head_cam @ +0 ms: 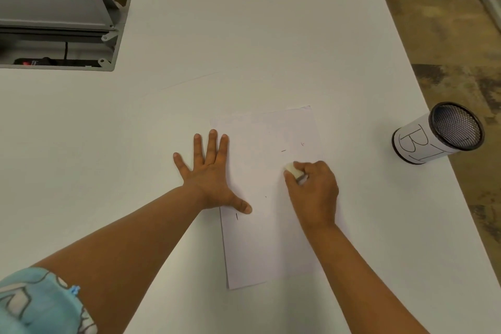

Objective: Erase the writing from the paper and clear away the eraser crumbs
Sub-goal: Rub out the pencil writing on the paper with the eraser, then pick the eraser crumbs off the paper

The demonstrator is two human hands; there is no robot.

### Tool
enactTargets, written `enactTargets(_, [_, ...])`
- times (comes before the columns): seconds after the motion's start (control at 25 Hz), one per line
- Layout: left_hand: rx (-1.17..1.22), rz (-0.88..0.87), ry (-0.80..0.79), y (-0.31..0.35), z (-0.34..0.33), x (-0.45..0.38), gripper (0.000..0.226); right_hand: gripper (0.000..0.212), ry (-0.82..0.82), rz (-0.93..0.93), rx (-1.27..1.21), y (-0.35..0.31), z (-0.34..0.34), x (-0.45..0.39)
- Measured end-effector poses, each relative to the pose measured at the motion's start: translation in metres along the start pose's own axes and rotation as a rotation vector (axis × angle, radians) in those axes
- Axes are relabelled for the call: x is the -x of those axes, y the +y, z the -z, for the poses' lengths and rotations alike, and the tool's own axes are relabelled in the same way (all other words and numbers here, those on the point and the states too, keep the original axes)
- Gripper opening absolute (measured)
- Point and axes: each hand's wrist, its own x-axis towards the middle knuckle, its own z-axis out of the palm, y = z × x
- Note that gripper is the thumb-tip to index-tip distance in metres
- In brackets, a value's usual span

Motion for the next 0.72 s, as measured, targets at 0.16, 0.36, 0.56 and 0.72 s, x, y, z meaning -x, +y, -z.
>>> enactTargets(0.16, [-0.011,-0.003,0.012,-0.001,-0.002,-0.002,0.153,0.025,0.005,-0.071,-0.003,0.000,0.007,0.010])
enactTargets(0.36, [0.009,0.001,0.042,0.000,-0.002,-0.001,0.154,0.015,0.009,-0.259,-0.164,0.016,0.045,0.033])
enactTargets(0.56, [0.437,0.006,0.235,0.002,0.002,0.017,0.120,0.021,-0.143,-0.799,-1.183,0.012,0.069,0.036])
enactTargets(0.72, [0.883,-0.134,0.584,0.038,-0.013,0.061,0.052,0.029,-0.272,-0.879,-1.321,0.012,0.071,0.049])
